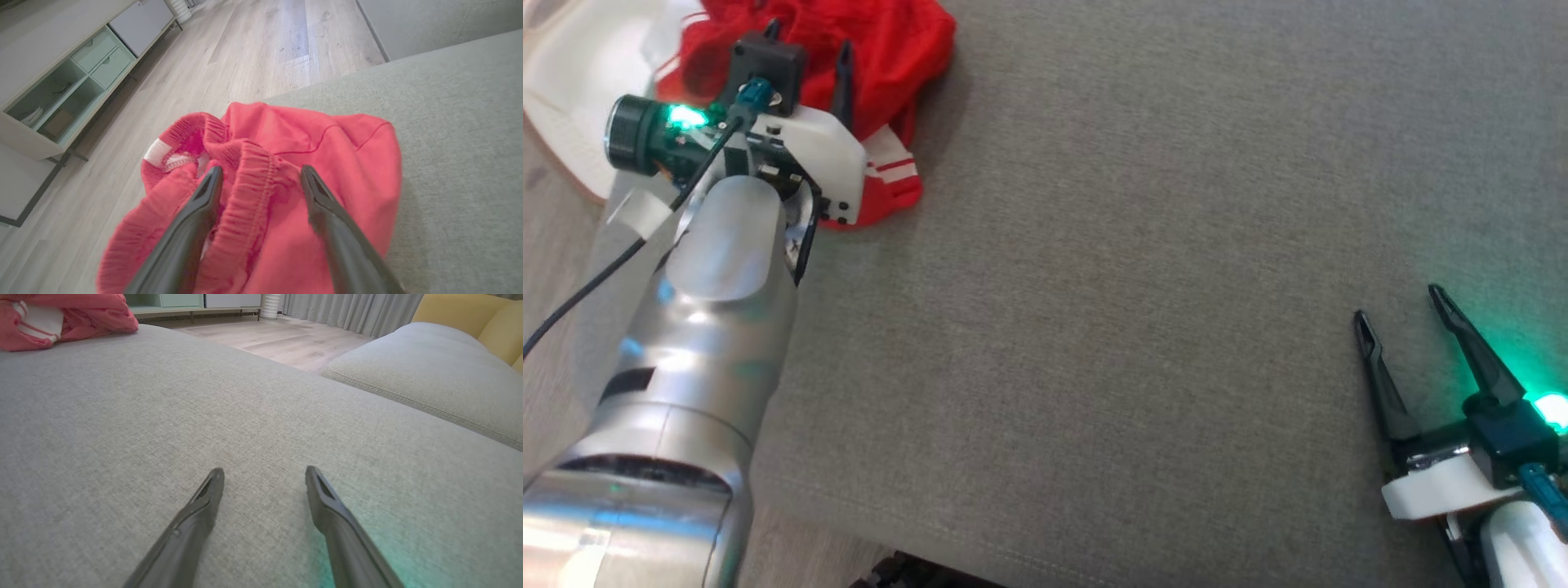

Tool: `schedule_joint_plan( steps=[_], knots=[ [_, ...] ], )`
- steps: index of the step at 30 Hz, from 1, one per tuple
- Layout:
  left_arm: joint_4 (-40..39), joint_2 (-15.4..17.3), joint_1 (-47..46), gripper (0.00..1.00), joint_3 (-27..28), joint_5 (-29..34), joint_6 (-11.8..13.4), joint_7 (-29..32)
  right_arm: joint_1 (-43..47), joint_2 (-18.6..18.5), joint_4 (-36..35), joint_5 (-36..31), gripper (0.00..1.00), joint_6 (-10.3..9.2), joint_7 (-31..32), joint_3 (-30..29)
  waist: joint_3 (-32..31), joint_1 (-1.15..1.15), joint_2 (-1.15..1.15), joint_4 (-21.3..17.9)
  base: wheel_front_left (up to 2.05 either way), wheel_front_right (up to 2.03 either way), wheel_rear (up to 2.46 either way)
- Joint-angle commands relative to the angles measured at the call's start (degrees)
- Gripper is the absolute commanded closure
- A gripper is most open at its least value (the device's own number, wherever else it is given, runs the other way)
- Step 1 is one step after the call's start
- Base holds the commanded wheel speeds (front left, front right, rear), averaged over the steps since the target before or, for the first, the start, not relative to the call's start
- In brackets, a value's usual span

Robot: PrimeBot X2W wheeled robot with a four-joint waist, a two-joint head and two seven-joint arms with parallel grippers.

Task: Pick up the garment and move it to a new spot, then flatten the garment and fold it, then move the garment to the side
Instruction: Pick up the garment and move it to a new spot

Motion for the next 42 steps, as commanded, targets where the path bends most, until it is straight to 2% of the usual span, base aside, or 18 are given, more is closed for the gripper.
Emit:
schedule_joint_plan(
  steps=[1,10,18,22,27,36,42],
  knots=[
    [0.0,3.0,-3.3,1.00,1.3,0.2,1.3,-1.0,0.0,-1.0,0.4,0.1,0.00,0.22,0.0,0.7,0.5,0.00,0.00,-0.6,0.00,0.00,0.00],
    [4.6,3.4,-6.9,1.00,1.2,-1.1,0.2,-5.0,-0.7,0.7,1.6,0.6,0.00,0.22,0.0,1.2,-2.6,0.00,0.00,-1.6,0.00,0.00,0.00],
    [2.2,4.1,-10.5,1.00,0.4,-1.8,-3.3,-9.1,-1.8,4.2,3.5,1.3,0.00,0.22,0.0,2.7,-8.9,0.00,0.00,-5.0,0.00,0.00,0.00],
    [-2.8,3.7,-12.0,1.00,-0.4,-2.3,-4.7,-10.6,-2.6,7.0,4.5,2.2,0.00,0.22,0.0,3.2,-13.6,0.00,0.00,-9.4,0.00,0.00,0.00],
    [-11.2,3.9,-10.8,1.00,-1.5,-2.6,-5.4,-11.2,-2.8,9.1,5.1,3.2,0.00,0.22,0.0,2.9,-18.5,0.00,0.00,-16.7,0.00,0.00,0.00],
    [-22.8,2.2,-6.4,1.00,-2.1,-6.0,-6.0,-8.6,-2.0,9.9,4.5,6.5,0.00,0.22,0.0,4.4,-23.4,0.00,0.00,-30.5,0.00,0.00,0.00],
    [-31.0,-0.8,-3.9,1.00,-3.3,-10.2,-5.7,-5.4,-2.2,9.9,3.6,9.2,0.00,0.22,0.0,5.0,-23.8,0.00,0.00,-37.8,0.00,0.00,0.00]
  ],
)
